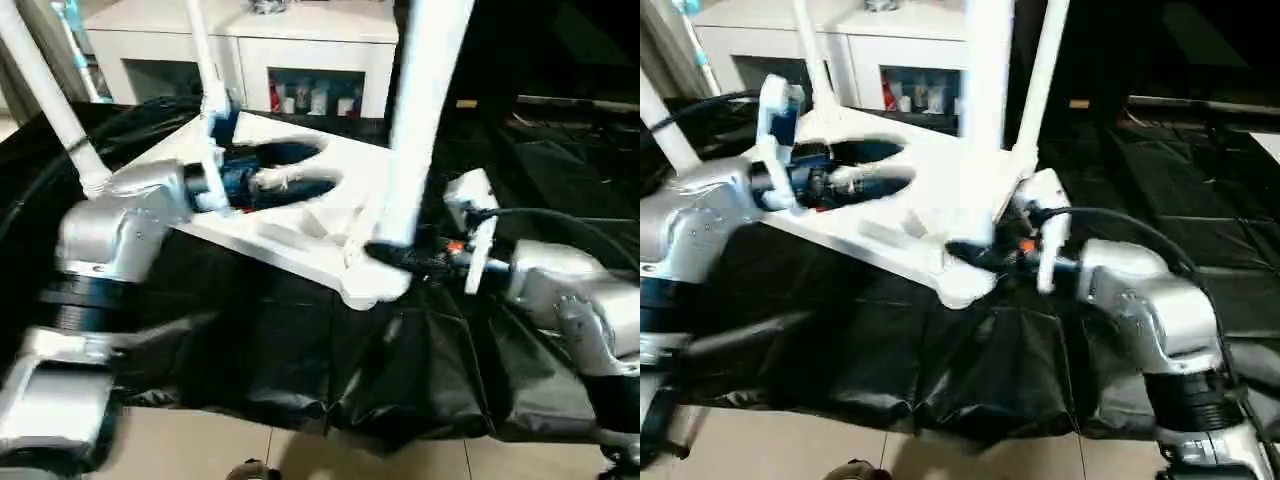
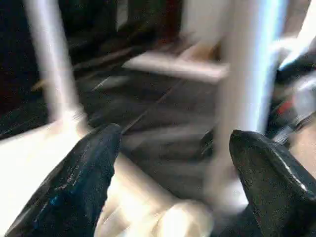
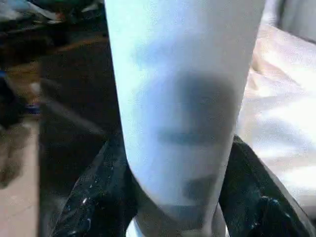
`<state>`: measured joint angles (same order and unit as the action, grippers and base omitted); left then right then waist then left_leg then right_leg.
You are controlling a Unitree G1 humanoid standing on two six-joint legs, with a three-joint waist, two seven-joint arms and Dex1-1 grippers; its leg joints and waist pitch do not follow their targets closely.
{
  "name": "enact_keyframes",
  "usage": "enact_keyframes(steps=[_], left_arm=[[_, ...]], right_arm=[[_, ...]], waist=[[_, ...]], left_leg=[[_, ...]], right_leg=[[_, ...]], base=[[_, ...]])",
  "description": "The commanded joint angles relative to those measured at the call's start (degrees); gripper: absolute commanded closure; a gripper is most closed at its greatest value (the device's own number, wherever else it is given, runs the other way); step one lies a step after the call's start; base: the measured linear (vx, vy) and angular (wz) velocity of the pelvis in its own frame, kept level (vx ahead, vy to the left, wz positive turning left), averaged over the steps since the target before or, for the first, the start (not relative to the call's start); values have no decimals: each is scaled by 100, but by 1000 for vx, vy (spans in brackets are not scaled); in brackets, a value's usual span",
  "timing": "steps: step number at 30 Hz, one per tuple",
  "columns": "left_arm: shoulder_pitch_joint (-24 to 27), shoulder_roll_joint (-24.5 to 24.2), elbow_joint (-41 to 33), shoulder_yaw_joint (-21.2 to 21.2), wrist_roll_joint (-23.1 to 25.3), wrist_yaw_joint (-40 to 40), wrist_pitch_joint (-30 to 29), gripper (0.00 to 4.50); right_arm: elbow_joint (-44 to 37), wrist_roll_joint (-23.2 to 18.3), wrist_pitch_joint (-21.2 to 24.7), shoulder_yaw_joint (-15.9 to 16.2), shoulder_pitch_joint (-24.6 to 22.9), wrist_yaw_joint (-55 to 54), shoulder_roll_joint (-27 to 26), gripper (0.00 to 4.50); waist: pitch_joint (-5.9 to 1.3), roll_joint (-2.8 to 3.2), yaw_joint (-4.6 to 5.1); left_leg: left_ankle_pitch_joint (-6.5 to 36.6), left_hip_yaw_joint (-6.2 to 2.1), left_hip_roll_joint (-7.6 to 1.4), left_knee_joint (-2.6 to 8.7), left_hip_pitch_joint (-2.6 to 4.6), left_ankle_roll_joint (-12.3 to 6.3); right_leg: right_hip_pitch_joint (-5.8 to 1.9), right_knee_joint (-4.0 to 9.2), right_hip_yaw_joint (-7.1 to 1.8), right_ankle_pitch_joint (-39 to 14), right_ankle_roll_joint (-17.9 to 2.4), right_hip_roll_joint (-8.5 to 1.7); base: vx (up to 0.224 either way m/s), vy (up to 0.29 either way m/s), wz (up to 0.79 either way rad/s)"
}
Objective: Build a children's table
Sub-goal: Pick table leg, then insert table leg to table base
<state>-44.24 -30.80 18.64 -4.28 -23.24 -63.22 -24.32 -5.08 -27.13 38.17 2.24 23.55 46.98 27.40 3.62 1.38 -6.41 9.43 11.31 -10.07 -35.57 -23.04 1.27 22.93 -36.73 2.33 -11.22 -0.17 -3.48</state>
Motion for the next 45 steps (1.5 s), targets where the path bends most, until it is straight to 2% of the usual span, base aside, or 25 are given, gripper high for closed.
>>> enact_keyframes(steps=[1,4,5,6,7,11,12,13,15,18,21,22,23,24,27,30,31,32,33,35,36,39,41,44,45], left_arm=[[163,-56,71,-364,547,101,316,47],[167,83,107,-504,718,353,340,47],[144,151,210,-624,881,529,390,47],[106,238,460,-804,1166,773,573,47],[106,238,460,-804,1166,773,573,47],[36,474,1301,-1251,2022,1375,1308,47],[36,474,1301,-1251,2022,1375,1308,47],[65,539,1494,-1466,2325,1460,1532,47],[69,500,1579,-1673,2579,1501,1734,47],[55,495,1651,-1733,2632,1458,1838,47],[-64,476,2073,-1830,2504,494,2438,47],[-101,487,2180,-1832,2507,367,2520,47],[-178,483,2370,-1896,2588,235,2670,47],[-190,483,2398,-1906,2601,216,2692,47],[-339,544,2744,-1994,2803,378,2902,47],[-574,729,3279,-2091,3136,872,3048,47],[-614,765,3378,-2103,3196,975,3091,47],[-657,798,3496,-2092,3245,1011,3170,47],[-705,851,3618,-2080,3271,1044,3193,47],[-830,973,3941,-2087,3306,1089,3248,47],[-865,1021,4043,-2089,3306,1099,3248,47],[-940,1128,4277,-2061,3353,1176,3280,84],[-1030,1254,4533,-1979,3369,1302,3277,87],[-1127,1332,4762,-1956,3440,1400,3294,117],[-1160,1364,4837,-1919,3418,1393,3265,124]], right_arm=[[76,184,-339,-176,-55,-373,-151,259],[162,382,-726,-168,-68,-623,-333,259],[189,404,-839,-178,-76,-707,-445,259],[235,419,-965,-204,-81,-814,-594,259],[235,419,-965,-204,-81,-814,-594,259],[382,574,-1342,-195,-148,-1109,-887,259],[382,574,-1342,-195,-148,-1109,-887,259],[426,666,-1497,-175,-209,-1205,-978,259],[410,701,-1539,-166,-244,-1255,-1016,259],[387,674,-1533,-178,-263,-1258,-1038,259],[406,667,-1599,-183,-283,-1246,-1058,259],[424,677,-1620,-179,-281,-1244,-1058,259],[437,689,-1638,-154,-282,-1219,-1044,259],[439,690,-1641,-151,-282,-1216,-1042,259],[436,719,-1647,-138,-287,-1206,-1071,259],[380,717,-1643,-94,-337,-1198,-1100,259],[371,722,-1645,-79,-348,-1195,-1104,259],[367,726,-1651,-68,-356,-1192,-1106,259],[348,727,-1651,-61,-372,-1192,-1105,259],[304,720,-1649,-63,-411,-1187,-1102,259],[293,720,-1650,-64,-424,-1188,-1104,259],[277,735,-1660,-53,-453,-1195,-1120,259],[270,741,-1663,-42,-463,-1201,-1131,259],[256,744,-1662,-19,-462,-1209,-1136,259],[258,748,-1665,-9,-463,-1202,-1131,259]], waist=[[-455,56,6],[-457,64,7],[-455,89,-7],[-455,75,-4],[-453,69,6],[-464,71,19],[-476,72,10],[-476,76,12],[-480,78,13],[-477,77,10],[-460,93,1],[-455,82,5],[-464,109,0],[-457,102,3],[-466,118,1],[-471,118,-4],[-477,162,-16],[-472,134,-3],[-474,155,-14],[-469,132,-13],[-473,146,-25],[-469,133,-28],[-471,164,-29],[-476,176,-32],[-480,163,-27]], left_leg=[[1368,-202,-292,440,208,361],[1432,-195,-294,437,223,405],[1483,-197,-304,436,229,406],[1529,-203,-301,444,224,404],[1555,-208,-296,448,218,386],[1491,-214,-287,450,201,371],[1412,-216,-287,446,195,359],[1379,-213,-285,444,187,330],[1385,-215,-290,448,194,314],[1389,-215,-296,449,191,285],[1557,-218,-295,466,204,295],[1578,-211,-289,468,207,295],[1622,-221,-302,472,215,337],[1647,-218,-295,476,218,329],[1716,-224,-309,477,224,364],[1635,-222,-307,464,215,330],[1629,-232,-305,457,215,328],[1624,-227,-301,461,204,310],[1611,-231,-296,451,205,294],[1582,-222,-285,445,200,243],[1568,-225,-286,438,198,228],[1525,-226,-290,435,186,158],[1531,-227,-287,429,189,137],[1532,-236,-294,435,184,123],[1514,-238,-296,438,181,116]], right_leg=[[-202,476,-251,-1189,-981,-470],[-192,466,-243,-1216,-1091,-477],[-177,464,-249,-1205,-1118,-481],[-193,461,-246,-1178,-1123,-480],[-194,462,-247,-1166,-1097,-472],[-211,476,-250,-1074,-1027,-474],[-224,464,-250,-956,-1035,-480],[-217,471,-252,-877,-1039,-473],[-223,460,-251,-814,-1059,-475],[-223,454,-245,-727,-1135,-480],[-208,496,-253,-1074,-1123,-501],[-200,511,-255,-1097,-1111,-491],[-201,483,-255,-1062,-1123,-501],[-189,502,-253,-1072,-1118,-493],[-199,468,-254,-915,-1192,-509],[-223,453,-252,-702,-1263,-506],[-231,445,-252,-668,-1276,-517],[-238,456,-251,-650,-1281,-507],[-247,457,-251,-656,-1298,-520],[-247,478,-249,-678,-1308,-510],[-255,478,-251,-723,-1312,-524],[-262,489,-248,-821,-1324,-526],[-254,502,-248,-910,-1302,-524],[-254,506,-246,-900,-1309,-525],[-261,499,-245,-830,-1320,-525]], base=[[0,0,0],[0,0,0],[0,0,0],[0,0,0],[0,0,0],[0,0,0],[0,0,0],[0,0,0],[0,0,0],[0,0,0],[0,0,0],[0,0,0],[0,0,0],[0,0,0],[0,0,0],[0,0,0],[0,0,0],[0,0,0],[0,0,0],[0,0,0],[0,0,0],[0,0,0],[0,0,0],[0,0,0],[0,0,0]])
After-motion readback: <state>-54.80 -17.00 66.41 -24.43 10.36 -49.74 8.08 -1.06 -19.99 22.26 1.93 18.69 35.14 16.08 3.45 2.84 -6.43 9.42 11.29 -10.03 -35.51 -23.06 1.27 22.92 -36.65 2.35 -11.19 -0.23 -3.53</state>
